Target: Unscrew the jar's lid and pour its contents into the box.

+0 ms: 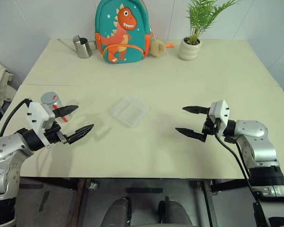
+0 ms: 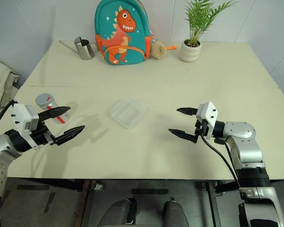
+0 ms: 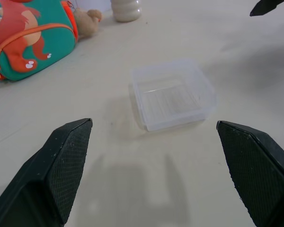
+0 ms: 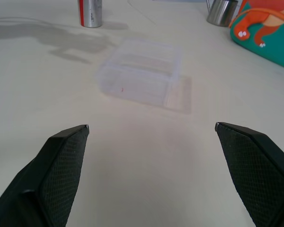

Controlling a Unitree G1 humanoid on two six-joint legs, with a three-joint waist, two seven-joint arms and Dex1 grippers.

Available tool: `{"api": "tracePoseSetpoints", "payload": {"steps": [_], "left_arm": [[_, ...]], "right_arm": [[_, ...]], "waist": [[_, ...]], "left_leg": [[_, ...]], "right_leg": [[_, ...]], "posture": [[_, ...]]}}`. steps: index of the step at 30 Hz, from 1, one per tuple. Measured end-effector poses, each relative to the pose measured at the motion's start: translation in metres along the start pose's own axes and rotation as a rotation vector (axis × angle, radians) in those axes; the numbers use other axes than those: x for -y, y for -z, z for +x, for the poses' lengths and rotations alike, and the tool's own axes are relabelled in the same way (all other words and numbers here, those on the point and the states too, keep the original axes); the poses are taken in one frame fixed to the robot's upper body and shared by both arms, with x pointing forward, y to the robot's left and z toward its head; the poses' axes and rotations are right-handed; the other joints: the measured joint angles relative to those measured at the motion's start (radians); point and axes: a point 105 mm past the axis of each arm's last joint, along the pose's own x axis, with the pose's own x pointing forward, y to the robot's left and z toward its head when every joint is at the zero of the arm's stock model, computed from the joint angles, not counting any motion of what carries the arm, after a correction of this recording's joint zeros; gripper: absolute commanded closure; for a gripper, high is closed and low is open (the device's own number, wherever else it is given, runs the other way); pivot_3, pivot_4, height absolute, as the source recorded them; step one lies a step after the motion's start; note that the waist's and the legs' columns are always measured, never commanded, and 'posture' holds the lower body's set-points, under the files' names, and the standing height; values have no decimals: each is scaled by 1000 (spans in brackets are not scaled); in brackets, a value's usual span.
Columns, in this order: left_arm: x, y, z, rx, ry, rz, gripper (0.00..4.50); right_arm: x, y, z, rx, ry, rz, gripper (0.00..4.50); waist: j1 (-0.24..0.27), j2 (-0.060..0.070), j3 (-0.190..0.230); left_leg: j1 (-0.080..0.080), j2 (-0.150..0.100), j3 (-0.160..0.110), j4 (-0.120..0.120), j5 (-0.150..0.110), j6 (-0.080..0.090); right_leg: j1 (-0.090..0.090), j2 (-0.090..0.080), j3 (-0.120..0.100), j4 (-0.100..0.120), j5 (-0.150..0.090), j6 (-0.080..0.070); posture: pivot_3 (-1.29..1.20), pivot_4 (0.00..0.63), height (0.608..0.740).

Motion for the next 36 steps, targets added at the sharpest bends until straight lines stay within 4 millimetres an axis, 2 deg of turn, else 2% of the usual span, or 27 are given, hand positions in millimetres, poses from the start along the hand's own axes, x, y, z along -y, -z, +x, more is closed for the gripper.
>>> {"api": "tracePoseSetpoints", "payload": {"steps": [5, 8, 13, 15, 17, 21, 23, 28, 36], "left_arm": [[3, 4, -4, -8, -31, -10, 17], [5, 9, -14, -4, -114, -35, 17], [9, 24, -40, 15, -403, -142, 17], [10, 30, -49, 36, -600, -200, 17], [12, 37, -50, 41, -731, -248, 17], [11, 51, -44, 45, -949, -318, 17], [8, 54, -39, 47, -995, -332, 17], [-11, 57, -13, 74, -1046, -332, 17], [-45, 56, 9, 79, -1152, -291, 17]], "right_arm": [[0, -3, 4, 15, -1, 11, 0], [-2, -9, 17, 49, -39, 9, 0], [-4, -30, 45, 150, -94, 27, 0], [-7, -39, 62, 191, -129, 63, 0], [-14, -50, 79, 230, -172, 87, 0], [-29, -61, 105, 263, -227, 127, 0], [-36, -62, 112, 267, -246, 143, 0], [-44, -69, 121, 282, -256, 148, 0], [-48, -76, 131, 306, -222, 148, 0]], "waist": [[-4, 0, 0], [-7, -1, 0], [-3, -2, 1], [0, -4, 2], [8, -5, 2], [26, -7, 1], [27, -7, 1], [24, -9, 0], [20, -11, 0]], "left_leg": [[0, 1, 1, 0, 0, 0], [0, 3, 2, 0, -1, -1], [0, 3, 2, 0, -1, -1], [0, 3, 2, 1, -1, -1], [0, 3, 1, 3, -2, 0], [-1, 3, 1, 7, -4, -3], [-2, 2, 2, 7, -4, -4], [-3, 2, 5, 8, -3, -1], [-4, 7, 13, 7, -5, -1]], "right_leg": [[-1, 0, 1, 0, 0, 0], [-1, 0, 2, 0, 0, 0], [-2, -1, 3, 0, 0, -1], [-1, -1, 3, 0, 1, -1], [-1, -1, 3, 0, 1, -1], [-2, 0, 2, 1, 1, -2], [-4, 1, 3, 2, 1, -2], [-6, 3, 5, 3, 2, -1], [-11, 9, 13, 6, 2, -1]], "posture": [[0, 150, 740], [0, 150, 740], [0, 150, 740], [0, 150, 740], [0, 150, 740], [0, 150, 740], [0, 150, 740], [0, 150, 740], [0, 150, 740]]}}
